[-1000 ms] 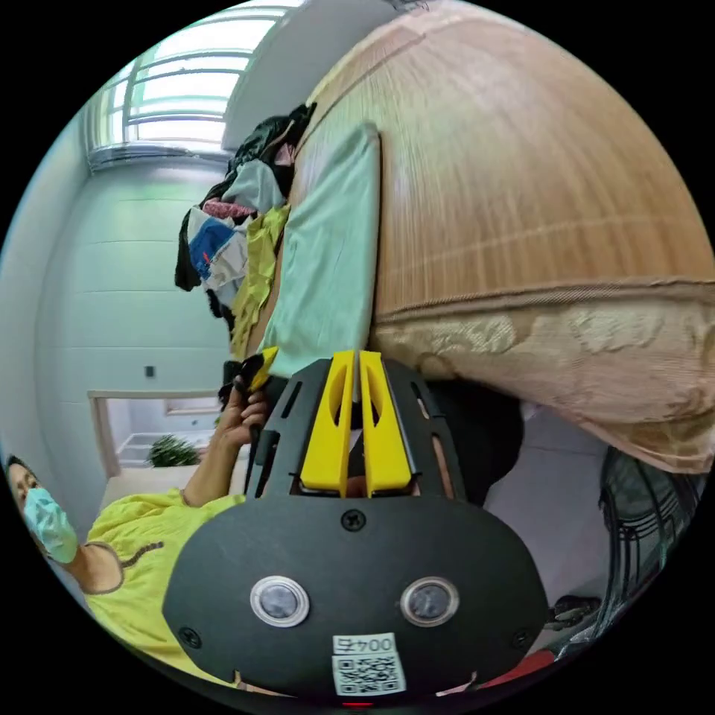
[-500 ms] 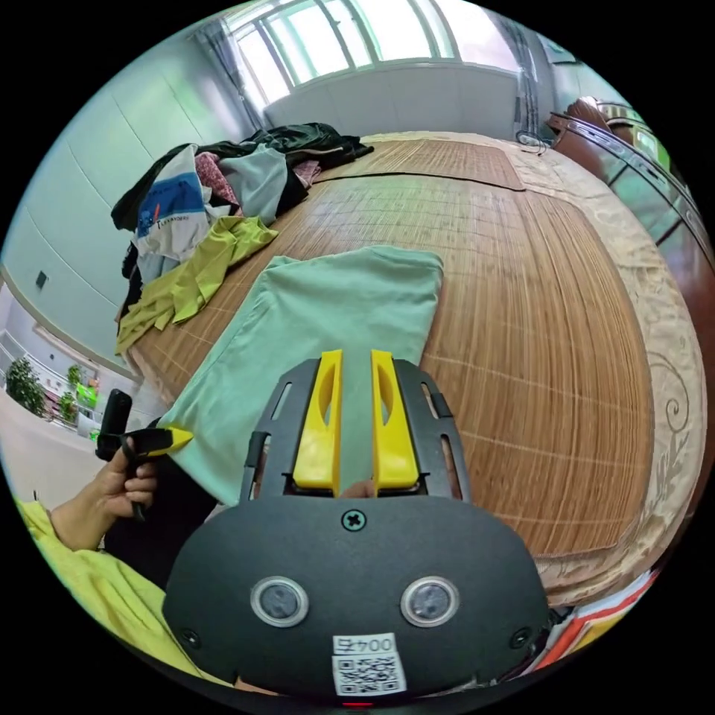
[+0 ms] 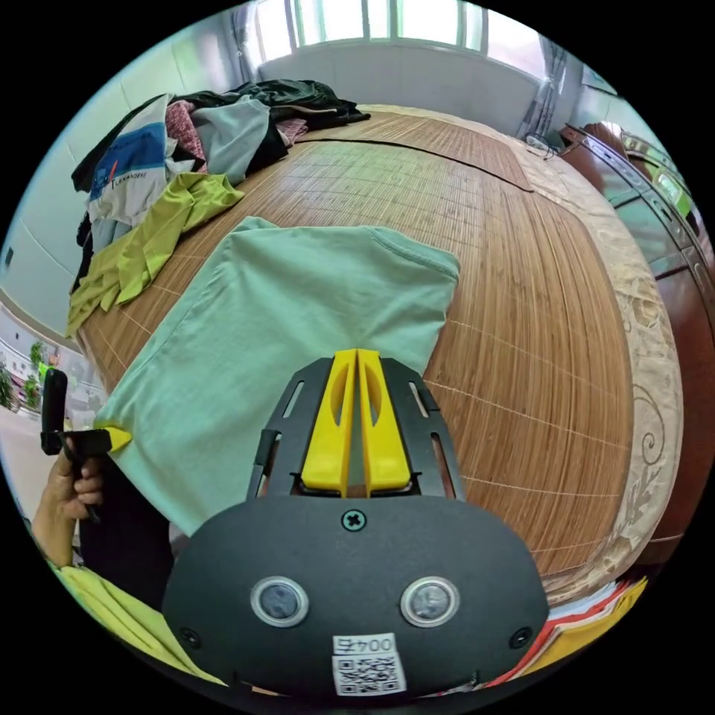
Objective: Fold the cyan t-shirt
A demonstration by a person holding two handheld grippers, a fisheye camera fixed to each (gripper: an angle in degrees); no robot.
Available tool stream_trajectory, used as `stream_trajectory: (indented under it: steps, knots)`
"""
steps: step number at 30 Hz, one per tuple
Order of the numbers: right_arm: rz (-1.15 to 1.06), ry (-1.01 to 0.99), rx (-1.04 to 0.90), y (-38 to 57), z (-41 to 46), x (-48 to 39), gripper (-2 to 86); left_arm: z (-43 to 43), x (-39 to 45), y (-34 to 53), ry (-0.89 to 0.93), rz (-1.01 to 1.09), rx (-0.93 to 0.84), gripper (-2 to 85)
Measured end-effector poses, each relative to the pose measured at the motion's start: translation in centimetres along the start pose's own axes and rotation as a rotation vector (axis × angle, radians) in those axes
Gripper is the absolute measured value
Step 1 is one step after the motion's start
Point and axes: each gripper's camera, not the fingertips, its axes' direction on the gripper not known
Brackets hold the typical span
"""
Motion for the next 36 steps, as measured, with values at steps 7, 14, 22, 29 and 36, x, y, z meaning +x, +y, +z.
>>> stream_trajectory:
  steps: [7, 14, 22, 29, 36]
  knots:
    - [0.274, -0.102, 0.081, 6.9, -0.9, 3.5, -0.7, 2.4, 2.4, -10.7, -0.130, 0.118, -0.155, 3.3]
    - [0.357, -0.241, 0.140, 13.1, -1.5, 0.5, -0.4, 6.9, 6.7, -23.1, -0.377, 0.253, -0.292, 3.5]
    - [0.256, -0.133, 0.323, 17.5, -8.5, 2.4, 5.2, 3.4, 4.2, -18.8, -0.524, 0.246, -0.154, 1.7]
    - [0.261, -0.106, 0.278, 17.8, -9.2, 6.9, 5.7, 6.4, 5.4, -7.2, -0.435, 0.392, 0.087, 0.4]
    - [0.229, -0.062, 0.210, 11.4, -8.4, 9.1, 6.4, 17.2, 10.5, -9.0, -0.512, 0.522, 0.022, 0.4]
